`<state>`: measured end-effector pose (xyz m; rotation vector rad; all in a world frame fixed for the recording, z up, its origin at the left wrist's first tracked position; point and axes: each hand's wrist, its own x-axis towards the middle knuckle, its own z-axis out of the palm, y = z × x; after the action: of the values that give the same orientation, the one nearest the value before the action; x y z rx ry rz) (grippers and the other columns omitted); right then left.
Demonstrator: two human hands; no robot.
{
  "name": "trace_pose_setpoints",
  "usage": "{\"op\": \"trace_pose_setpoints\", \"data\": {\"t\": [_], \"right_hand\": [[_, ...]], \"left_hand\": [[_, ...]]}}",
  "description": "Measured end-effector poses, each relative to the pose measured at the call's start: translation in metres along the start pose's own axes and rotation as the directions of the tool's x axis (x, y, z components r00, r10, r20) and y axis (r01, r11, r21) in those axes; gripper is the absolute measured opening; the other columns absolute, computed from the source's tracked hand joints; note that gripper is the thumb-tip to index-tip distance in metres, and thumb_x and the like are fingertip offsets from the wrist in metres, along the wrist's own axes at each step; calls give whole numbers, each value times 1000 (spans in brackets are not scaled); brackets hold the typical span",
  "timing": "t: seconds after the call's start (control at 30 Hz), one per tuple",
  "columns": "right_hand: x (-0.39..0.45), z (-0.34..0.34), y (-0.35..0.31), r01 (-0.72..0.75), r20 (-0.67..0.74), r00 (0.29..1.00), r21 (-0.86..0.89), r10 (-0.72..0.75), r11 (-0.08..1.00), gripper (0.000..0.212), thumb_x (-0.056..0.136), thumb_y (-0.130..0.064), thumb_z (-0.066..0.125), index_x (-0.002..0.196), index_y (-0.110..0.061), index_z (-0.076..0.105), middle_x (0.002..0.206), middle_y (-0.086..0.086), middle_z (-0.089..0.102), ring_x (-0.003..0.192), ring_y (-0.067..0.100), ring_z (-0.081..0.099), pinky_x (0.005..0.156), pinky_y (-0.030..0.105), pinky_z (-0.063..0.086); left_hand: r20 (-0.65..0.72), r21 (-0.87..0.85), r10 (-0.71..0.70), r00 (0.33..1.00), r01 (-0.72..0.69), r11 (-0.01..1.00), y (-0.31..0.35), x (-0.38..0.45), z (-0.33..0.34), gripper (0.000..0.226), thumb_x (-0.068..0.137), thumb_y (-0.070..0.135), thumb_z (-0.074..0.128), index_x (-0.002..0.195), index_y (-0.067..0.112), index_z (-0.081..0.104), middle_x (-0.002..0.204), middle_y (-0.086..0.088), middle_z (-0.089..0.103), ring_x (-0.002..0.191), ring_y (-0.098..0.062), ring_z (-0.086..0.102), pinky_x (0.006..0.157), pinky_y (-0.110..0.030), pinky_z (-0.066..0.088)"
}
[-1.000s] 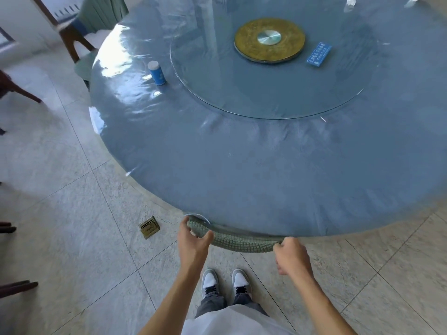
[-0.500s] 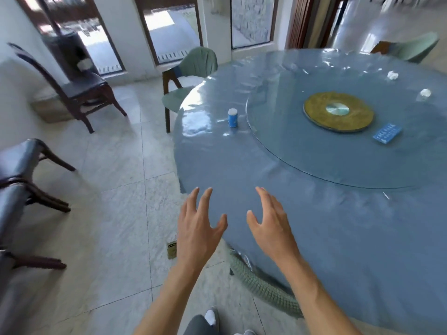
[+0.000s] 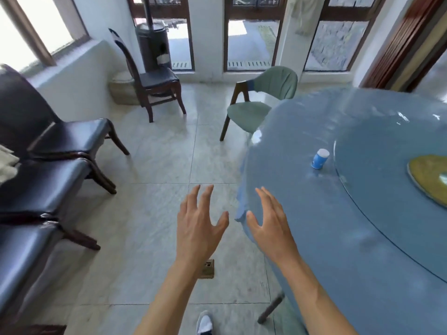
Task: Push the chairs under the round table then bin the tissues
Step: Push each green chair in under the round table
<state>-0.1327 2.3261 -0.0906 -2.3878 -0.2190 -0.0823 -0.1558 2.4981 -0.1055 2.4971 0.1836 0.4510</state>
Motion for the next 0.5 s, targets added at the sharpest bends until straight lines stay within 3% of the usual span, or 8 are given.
{"op": "trace_pose_setpoints", "data": {"t": [0.2, 0.5], "right_hand": [[78, 43, -45, 36, 15, 999, 21, -36, 999, 56, 98, -24, 51, 150, -18, 33, 159, 2, 31, 146, 15, 24, 116, 26, 18], [200, 87, -49, 16, 70, 997, 50, -20, 999, 57, 98, -25, 51, 151, -18, 31, 160, 0, 28, 148, 13, 21, 120, 33, 21]], "left_hand": [[9, 3, -34, 999, 34, 999, -54, 76, -12, 68, 86, 44, 66, 145, 27, 36, 153, -9, 38, 136, -30, 39, 107, -44, 37], [45, -36, -80, 996, 82, 996, -96, 185, 13, 68, 88, 46, 61, 148, 32, 31, 156, -5, 33, 139, -25, 36, 110, -43, 37]]}}
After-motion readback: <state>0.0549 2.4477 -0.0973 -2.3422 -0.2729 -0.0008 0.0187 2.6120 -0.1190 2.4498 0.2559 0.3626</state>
